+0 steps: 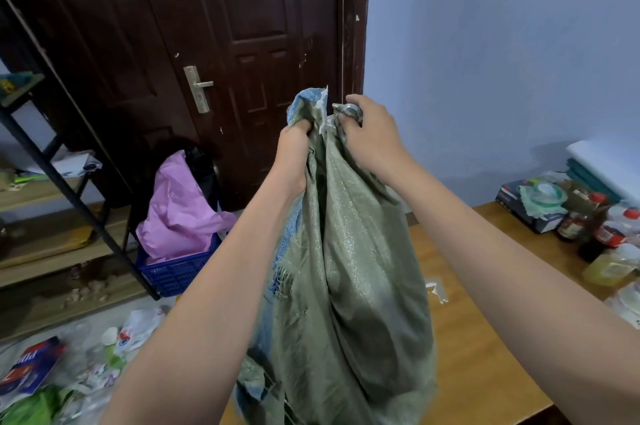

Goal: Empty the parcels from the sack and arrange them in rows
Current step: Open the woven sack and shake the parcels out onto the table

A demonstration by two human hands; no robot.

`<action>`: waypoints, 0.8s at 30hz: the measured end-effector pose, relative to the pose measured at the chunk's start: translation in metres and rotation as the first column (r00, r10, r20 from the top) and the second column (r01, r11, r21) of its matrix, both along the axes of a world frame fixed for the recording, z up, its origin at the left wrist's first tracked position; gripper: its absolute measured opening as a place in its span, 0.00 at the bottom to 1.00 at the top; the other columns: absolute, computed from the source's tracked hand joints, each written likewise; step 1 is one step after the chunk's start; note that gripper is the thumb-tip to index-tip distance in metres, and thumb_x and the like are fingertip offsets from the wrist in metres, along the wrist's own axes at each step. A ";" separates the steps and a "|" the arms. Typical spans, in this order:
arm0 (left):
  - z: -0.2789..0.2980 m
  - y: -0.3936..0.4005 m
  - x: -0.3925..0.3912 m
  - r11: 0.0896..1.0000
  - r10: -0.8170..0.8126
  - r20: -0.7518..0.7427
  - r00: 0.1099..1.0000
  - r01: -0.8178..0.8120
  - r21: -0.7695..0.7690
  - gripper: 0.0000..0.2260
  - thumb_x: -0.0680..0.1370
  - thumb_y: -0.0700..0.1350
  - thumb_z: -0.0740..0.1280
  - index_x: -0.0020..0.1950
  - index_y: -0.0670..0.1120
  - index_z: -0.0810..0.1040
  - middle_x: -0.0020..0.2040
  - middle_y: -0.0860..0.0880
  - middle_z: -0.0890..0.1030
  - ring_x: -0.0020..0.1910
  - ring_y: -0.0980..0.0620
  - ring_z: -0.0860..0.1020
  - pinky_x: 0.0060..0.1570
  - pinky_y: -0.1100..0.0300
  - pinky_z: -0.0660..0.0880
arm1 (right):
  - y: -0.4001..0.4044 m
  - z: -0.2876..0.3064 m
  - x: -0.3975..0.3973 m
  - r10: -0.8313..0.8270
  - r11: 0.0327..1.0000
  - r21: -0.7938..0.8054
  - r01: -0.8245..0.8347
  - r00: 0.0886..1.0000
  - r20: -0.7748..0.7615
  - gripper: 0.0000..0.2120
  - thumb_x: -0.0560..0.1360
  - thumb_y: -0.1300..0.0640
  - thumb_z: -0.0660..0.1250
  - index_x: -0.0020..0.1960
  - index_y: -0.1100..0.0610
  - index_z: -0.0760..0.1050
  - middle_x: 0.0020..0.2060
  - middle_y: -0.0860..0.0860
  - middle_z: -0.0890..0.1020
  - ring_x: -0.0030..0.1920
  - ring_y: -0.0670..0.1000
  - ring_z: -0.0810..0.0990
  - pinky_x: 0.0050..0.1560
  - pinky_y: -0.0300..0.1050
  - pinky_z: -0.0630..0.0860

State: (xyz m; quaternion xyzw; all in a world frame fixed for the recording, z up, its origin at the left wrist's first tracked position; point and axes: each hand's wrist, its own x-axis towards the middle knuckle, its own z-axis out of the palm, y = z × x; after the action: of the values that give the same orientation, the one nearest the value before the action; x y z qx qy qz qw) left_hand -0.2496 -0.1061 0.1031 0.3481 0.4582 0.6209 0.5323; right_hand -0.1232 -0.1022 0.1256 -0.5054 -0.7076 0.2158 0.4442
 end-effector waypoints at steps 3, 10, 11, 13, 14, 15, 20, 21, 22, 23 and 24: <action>0.000 0.002 -0.004 0.999 -0.040 0.007 0.999 0.040 0.014 0.13 0.80 0.44 0.57 0.40 0.44 0.77 0.33 0.47 0.77 0.30 0.50 0.75 0.33 0.59 0.73 | 0.001 0.002 -0.008 0.013 1.000 0.011 -0.013 1.000 -0.017 0.14 0.81 0.56 0.62 0.65 0.55 0.75 0.50 0.45 0.78 0.52 0.47 0.76 0.51 0.37 0.68; -0.009 -0.005 -0.015 0.986 -0.168 0.021 0.986 0.167 0.022 0.15 0.82 0.48 0.58 0.41 0.45 0.79 0.33 0.49 0.79 0.31 0.52 0.78 0.33 0.59 0.76 | 0.007 -0.009 -0.019 0.016 1.000 -0.023 -0.018 0.997 -0.070 0.10 0.80 0.57 0.62 0.58 0.54 0.78 0.43 0.43 0.78 0.39 0.36 0.74 0.36 0.26 0.68; -0.012 -0.005 -0.017 0.981 -0.190 0.017 0.982 0.190 0.029 0.15 0.81 0.47 0.58 0.40 0.46 0.79 0.32 0.49 0.78 0.30 0.52 0.77 0.33 0.59 0.75 | 0.006 -0.011 -0.020 0.018 0.999 -0.031 -0.020 0.996 -0.087 0.09 0.80 0.57 0.61 0.57 0.54 0.78 0.42 0.41 0.78 0.40 0.37 0.74 0.37 0.28 0.68; -0.015 -0.007 -0.021 0.972 -0.231 -0.030 0.972 0.232 0.028 0.11 0.78 0.46 0.61 0.41 0.45 0.80 0.34 0.49 0.79 0.32 0.52 0.78 0.36 0.58 0.76 | 0.007 -0.014 -0.020 0.006 0.999 -0.050 -0.012 0.994 -0.114 0.09 0.80 0.57 0.61 0.56 0.54 0.78 0.41 0.38 0.76 0.41 0.37 0.73 0.39 0.31 0.67; -0.015 -0.009 -0.024 0.964 -0.264 -0.066 0.962 0.266 0.023 0.07 0.76 0.45 0.63 0.46 0.44 0.79 0.37 0.48 0.80 0.35 0.50 0.80 0.39 0.56 0.77 | 0.009 -0.015 -0.019 -0.003 0.998 -0.063 -0.006 0.991 -0.134 0.08 0.80 0.57 0.60 0.56 0.53 0.77 0.41 0.38 0.75 0.42 0.37 0.73 0.40 0.31 0.67; -0.017 -0.010 -0.027 0.954 -0.296 -0.102 0.950 0.299 0.019 0.08 0.75 0.44 0.66 0.53 0.44 0.78 0.42 0.46 0.82 0.40 0.48 0.81 0.44 0.53 0.79 | 0.009 -0.015 -0.018 -0.008 0.997 -0.075 -0.003 0.987 -0.158 0.08 0.81 0.57 0.60 0.56 0.53 0.77 0.42 0.38 0.75 0.42 0.37 0.74 0.41 0.32 0.68; -0.017 -0.012 -0.026 0.887 -0.413 -0.406 0.815 0.462 0.025 0.25 0.70 0.33 0.75 0.65 0.44 0.73 0.53 0.45 0.83 0.56 0.46 0.82 0.57 0.52 0.79 | 0.012 -0.010 -0.021 0.006 0.996 -0.088 -0.021 0.985 -0.171 0.10 0.81 0.56 0.59 0.58 0.54 0.76 0.44 0.39 0.75 0.47 0.40 0.75 0.47 0.37 0.69; -0.015 -0.013 -0.024 0.888 -0.393 -0.469 0.791 0.458 0.029 0.25 0.69 0.32 0.76 0.64 0.43 0.74 0.52 0.46 0.84 0.55 0.48 0.83 0.55 0.55 0.79 | 0.011 -0.009 -0.022 0.015 0.996 -0.084 -0.029 0.985 -0.172 0.10 0.81 0.56 0.59 0.58 0.54 0.76 0.44 0.39 0.75 0.47 0.40 0.75 0.48 0.37 0.70; -0.013 -0.014 -0.021 0.896 -0.360 -0.509 0.782 0.442 0.046 0.25 0.68 0.31 0.76 0.63 0.42 0.75 0.51 0.46 0.84 0.54 0.49 0.83 0.53 0.57 0.79 | 0.010 -0.009 -0.023 0.023 0.996 -0.082 -0.038 0.984 -0.179 0.10 0.80 0.55 0.59 0.59 0.53 0.76 0.44 0.39 0.76 0.48 0.40 0.76 0.49 0.37 0.71; -0.012 -0.014 -0.019 0.904 -0.324 -0.528 0.785 0.421 0.072 0.24 0.67 0.31 0.77 0.62 0.41 0.76 0.51 0.45 0.85 0.53 0.50 0.83 0.52 0.59 0.79 | 0.009 -0.008 -0.024 0.032 0.996 -0.080 -0.048 0.982 -0.184 0.11 0.80 0.54 0.60 0.60 0.53 0.76 0.45 0.39 0.76 0.49 0.41 0.76 0.51 0.38 0.72; -0.013 -0.013 -0.017 0.912 -0.292 -0.530 0.796 0.399 0.097 0.24 0.67 0.30 0.77 0.60 0.40 0.77 0.50 0.45 0.85 0.53 0.50 0.83 0.51 0.60 0.79 | 0.008 -0.007 -0.025 0.041 0.995 -0.085 -0.057 0.982 -0.185 0.12 0.79 0.53 0.61 0.60 0.53 0.76 0.46 0.40 0.77 0.50 0.42 0.77 0.52 0.38 0.73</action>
State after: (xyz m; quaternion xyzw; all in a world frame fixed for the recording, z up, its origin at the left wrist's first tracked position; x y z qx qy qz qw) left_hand -0.2667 -0.1193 0.0900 0.6288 0.4435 0.4432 0.4599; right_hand -0.1481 -0.0944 0.1188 -0.4853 -0.6658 0.3036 0.4786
